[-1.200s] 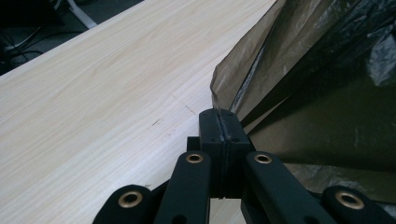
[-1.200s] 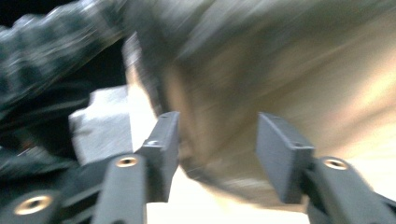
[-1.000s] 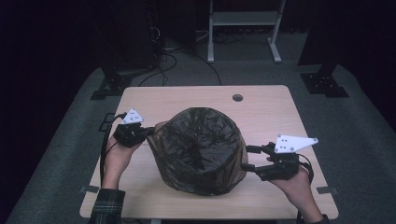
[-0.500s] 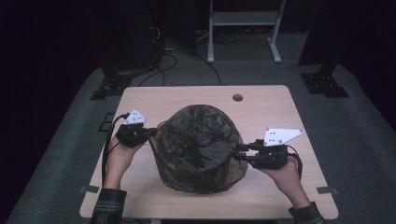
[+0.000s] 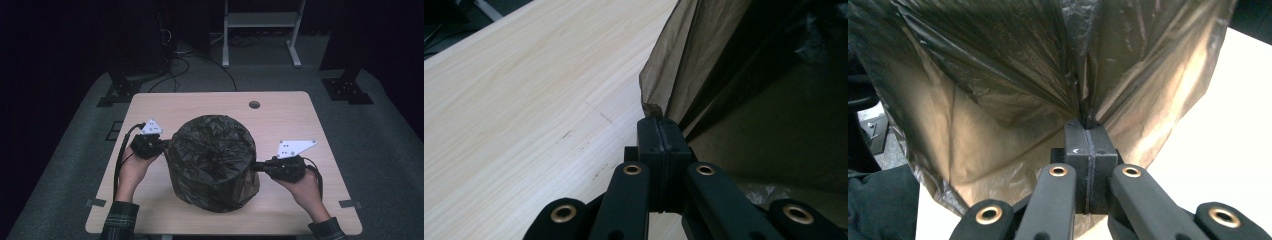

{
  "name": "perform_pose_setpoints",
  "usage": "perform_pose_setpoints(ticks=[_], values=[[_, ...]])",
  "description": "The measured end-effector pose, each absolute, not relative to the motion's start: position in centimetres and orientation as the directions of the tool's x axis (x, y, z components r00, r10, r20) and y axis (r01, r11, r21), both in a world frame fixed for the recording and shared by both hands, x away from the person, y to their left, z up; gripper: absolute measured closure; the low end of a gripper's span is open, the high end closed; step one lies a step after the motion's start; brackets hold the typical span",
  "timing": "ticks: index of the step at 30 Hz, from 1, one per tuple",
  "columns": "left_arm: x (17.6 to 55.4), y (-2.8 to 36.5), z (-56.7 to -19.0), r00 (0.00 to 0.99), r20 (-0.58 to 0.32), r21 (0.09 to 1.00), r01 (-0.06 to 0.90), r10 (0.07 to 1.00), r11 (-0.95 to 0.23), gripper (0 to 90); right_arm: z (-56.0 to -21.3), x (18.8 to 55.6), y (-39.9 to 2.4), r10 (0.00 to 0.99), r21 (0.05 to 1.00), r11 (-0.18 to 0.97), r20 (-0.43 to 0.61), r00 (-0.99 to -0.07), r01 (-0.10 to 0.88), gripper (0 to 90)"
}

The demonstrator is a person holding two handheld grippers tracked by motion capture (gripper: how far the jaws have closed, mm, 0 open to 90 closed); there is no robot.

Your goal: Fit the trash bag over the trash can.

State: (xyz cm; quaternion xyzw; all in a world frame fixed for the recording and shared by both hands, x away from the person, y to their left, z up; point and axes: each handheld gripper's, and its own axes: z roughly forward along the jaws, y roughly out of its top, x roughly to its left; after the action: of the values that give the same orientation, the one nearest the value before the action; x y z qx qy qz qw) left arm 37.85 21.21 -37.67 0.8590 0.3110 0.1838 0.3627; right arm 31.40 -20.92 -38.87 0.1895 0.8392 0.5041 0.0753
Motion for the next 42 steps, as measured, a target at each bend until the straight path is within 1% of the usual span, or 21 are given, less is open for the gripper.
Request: perform_pose_setpoints(ticks=[5,8,15,17,19,21,23,26,32,34,36,37,38,40,42], values=[[38.8,20.8,-38.6,0.732,0.091,0.716,0.424,0.676,-0.555,89.9,-39.2,31.7,-21.3,0.411,0.874,0.407,0.085,-0.907,0.267,90.0],[39.3,20.6,-39.1,0.732,0.078,0.711,0.435,0.677,-0.552,89.9,-39.3,32.0,-21.3,0.441,0.858,0.432,0.069,-0.895,0.279,90.0],[39.6,20.3,-39.3,0.729,0.061,0.713,0.446,0.681,-0.541,89.9,-40.8,33.4,-22.5,0.513,0.829,0.424,0.112,-0.851,0.365,90.0],[39.7,20.3,-39.4,0.723,0.058,0.710,0.455,0.688,-0.538,89.9,-41.1,33.7,-22.7,0.530,0.835,0.401,0.124,-0.839,0.377,90.0],[40.0,20.3,-40.0,0.711,0.081,0.660,0.488,0.699,-0.572,89.9,-41.0,33.7,-22.6,0.534,0.839,0.399,0.116,-0.838,0.371,90.0],[40.2,20.6,-40.8,0.707,0.069,0.645,0.506,0.704,-0.572,89.9,-40.9,33.7,-22.2,0.540,0.839,0.410,0.094,-0.836,0.359,90.0],[40.1,21.1,-41.6,0.703,0.039,0.655,0.519,0.710,-0.549,89.9,-41.1,33.9,-21.8,0.554,0.819,0.438,0.079,-0.829,0.371,90.0],[39.9,21.6,-42.0,0.700,0.030,0.657,0.524,0.714,-0.542,89.9,-42.0,34.3,-21.8,0.559,0.787,0.475,0.075,-0.825,0.394,90.0],[39.7,22.0,-42.3,0.698,0.022,0.663,0.525,0.715,-0.534,89.9,-43.4,34.3,-22.4,0.569,0.768,0.476,0.103,-0.816,0.428,90.0],[39.5,22.1,-42.0,0.702,0.024,0.683,0.509,0.712,-0.524,89.6,-43.4,34.3,-22.5,0.568,0.771,0.474,0.103,-0.817,0.426,90.0],[39.3,22.3,-41.6,0.703,0.023,0.704,0.493,0.711,-0.511,83.8,-43.0,34.1,-22.6,0.574,0.791,0.457,0.088,-0.814,0.408,79.4],[39.1,22.5,-41.0,0.707,0.026,0.716,0.481,0.707,-0.506,81.6,-42.8,34.1,-22.8,0.576,0.797,0.447,0.091,-0.812,0.406,73.0],[39.0,22.7,-40.8,0.707,0.033,0.723,0.472,0.706,-0.505,77.3,-42.3,34.1,-23.1,0.584,0.809,0.427,0.093,-0.806,0.403,64.6],[38.6,23.0,-39.9,0.706,0.046,0.743,0.449,0.707,-0.496,72.1,-41.8,34.0,-23.5,0.600,0.824,0.409,0.081,-0.796,0.392,57.2],[38.0,23.5,-39.1,0.710,0.049,0.774,0.418,0.703,-0.476,62.9,-41.0,33.8,-24.0,0.611,0.838,0.385,0.083,-0.787,0.387,45.1]])
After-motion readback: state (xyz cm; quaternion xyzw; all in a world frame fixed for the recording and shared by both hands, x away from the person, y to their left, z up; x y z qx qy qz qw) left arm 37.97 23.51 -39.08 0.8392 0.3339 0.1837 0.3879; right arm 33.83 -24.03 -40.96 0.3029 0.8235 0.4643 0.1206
